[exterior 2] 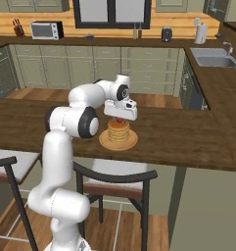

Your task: Take the strawberry from the fridge and place it on top of the pancake, located on the dining counter.

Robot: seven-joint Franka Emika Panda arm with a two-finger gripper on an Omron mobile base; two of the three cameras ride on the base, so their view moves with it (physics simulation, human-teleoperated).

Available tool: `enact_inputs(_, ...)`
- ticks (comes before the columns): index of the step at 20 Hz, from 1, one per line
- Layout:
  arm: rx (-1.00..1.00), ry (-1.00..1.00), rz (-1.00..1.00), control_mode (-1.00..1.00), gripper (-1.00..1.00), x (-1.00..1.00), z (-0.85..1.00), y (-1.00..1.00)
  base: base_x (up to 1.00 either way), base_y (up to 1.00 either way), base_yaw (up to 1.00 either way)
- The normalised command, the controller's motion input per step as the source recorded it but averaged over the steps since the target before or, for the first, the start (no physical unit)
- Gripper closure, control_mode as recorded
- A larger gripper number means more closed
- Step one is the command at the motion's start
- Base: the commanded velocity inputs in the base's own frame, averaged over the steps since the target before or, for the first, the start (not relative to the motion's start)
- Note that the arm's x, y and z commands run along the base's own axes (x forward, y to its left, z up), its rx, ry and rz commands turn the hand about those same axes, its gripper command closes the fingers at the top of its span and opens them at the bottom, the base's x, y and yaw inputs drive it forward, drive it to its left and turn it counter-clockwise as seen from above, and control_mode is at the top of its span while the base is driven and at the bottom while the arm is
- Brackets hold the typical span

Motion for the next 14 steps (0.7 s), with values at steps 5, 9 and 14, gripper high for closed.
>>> enact_inputs(5, -0.01, 0.0, 0.0, -1.0, 1.0, 0.01, -0.29, 0.0, 0.0, 0.0, 0.0)
enact_inputs(9, 0.0, 0.0, 0.0, -1.0, -1.0, 0.0, -0.15, 0.0, 0.0, 0.0, 0.0)
enact_inputs(14, 0.0, -0.02, 0.0, -1.0, -1.0, 0.0, -0.03, 0.04, 0.0, 0.0, 0.0)
